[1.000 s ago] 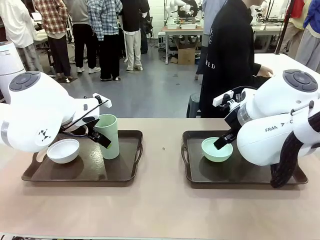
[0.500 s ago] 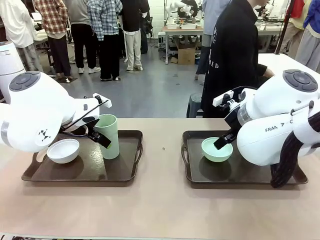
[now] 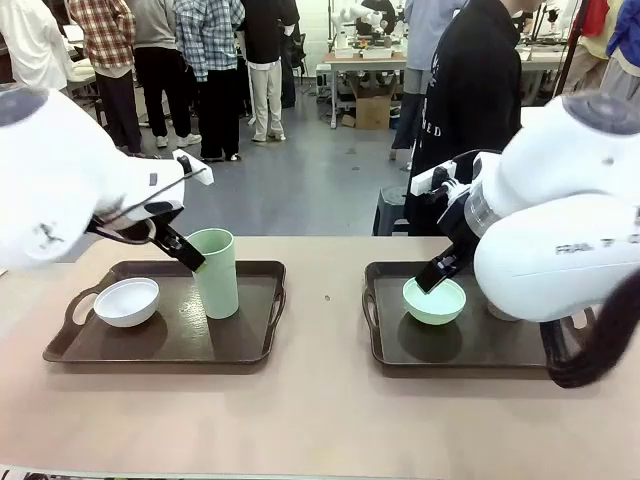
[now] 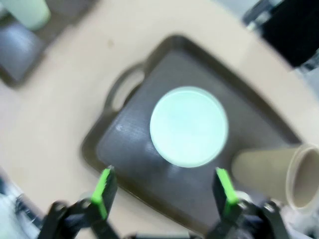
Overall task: Set up a tray with a mat and arrange the tableware.
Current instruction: Pick up the Picnic Bowl and Reusable plastic cup from the Handle tray in front of the human's position and hold them in the air.
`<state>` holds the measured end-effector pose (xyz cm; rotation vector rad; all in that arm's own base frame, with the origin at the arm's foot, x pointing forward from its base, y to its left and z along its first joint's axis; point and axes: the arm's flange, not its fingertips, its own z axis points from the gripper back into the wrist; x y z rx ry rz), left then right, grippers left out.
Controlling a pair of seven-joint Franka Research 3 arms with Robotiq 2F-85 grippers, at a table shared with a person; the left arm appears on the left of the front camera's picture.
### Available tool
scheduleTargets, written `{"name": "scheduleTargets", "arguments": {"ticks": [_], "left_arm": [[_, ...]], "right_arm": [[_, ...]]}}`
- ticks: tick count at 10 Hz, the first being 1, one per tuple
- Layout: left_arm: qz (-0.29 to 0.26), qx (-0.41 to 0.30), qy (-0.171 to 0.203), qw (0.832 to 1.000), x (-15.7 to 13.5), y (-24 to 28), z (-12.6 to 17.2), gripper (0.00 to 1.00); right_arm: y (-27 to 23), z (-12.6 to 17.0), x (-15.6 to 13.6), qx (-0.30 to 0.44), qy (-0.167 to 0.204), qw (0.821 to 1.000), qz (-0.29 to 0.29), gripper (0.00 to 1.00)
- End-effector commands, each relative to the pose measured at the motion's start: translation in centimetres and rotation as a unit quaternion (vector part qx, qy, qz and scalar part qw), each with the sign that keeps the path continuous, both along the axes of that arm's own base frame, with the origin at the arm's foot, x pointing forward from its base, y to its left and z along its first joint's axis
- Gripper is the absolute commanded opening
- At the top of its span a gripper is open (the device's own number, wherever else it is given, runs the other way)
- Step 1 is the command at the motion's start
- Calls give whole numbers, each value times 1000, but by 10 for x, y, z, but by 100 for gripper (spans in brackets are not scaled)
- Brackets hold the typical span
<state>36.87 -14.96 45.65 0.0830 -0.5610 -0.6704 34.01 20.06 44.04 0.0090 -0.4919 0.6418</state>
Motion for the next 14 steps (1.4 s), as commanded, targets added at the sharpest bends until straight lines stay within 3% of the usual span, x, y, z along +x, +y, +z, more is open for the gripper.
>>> {"name": "scheduleTargets", "arguments": {"ticks": [1,2,3,4,5,6,7,8,9,10,11,12,13,14], "left_arm": [[13,-38,88,995,-109,30,-37,100],[18,-77,139,987,-115,28,-60,100],[3,-5,33,999,-19,-3,12,100],[3,-5,33,999,-19,-3,12,100],[3,-5,33,999,-19,-3,12,100],[3,-24,74,997,-33,-8,14,100],[45,-27,143,988,-15,4,7,100],[65,-35,180,981,-24,32,-2,100],[106,-115,240,958,-45,79,-9,100],[140,-155,269,940,-62,115,-18,100],[165,-159,280,932,-83,134,-13,100],[94,-92,242,961,-29,71,-13,100],[94,-92,242,961,-29,71,-13,100],[126,-128,277,944,-42,116,-5,100]], "right_arm": [[-73,-25,-126,-28,84,989,-115,100],[-107,-56,-149,-17,145,971,-189,100],[-112,-62,-131,-70,142,952,-261,100],[-26,22,-41,-30,84,989,-116,100],[-26,22,-41,-30,84,989,-116,100],[-54,27,-54,-57,120,971,-196,100],[-70,15,-43,-30,217,954,-203,100],[-103,13,-56,12,248,945,-213,100],[-154,12,-87,114,282,921,-244,100],[-189,9,-113,152,287,912,-251,100],[-200,7,-130,146,275,909,-277,100],[-139,29,-58,82,281,930,-223,100],[-139,29,-58,82,281,930,-223,100],[-184,48,-79,125,288,917,-245,100]]}}
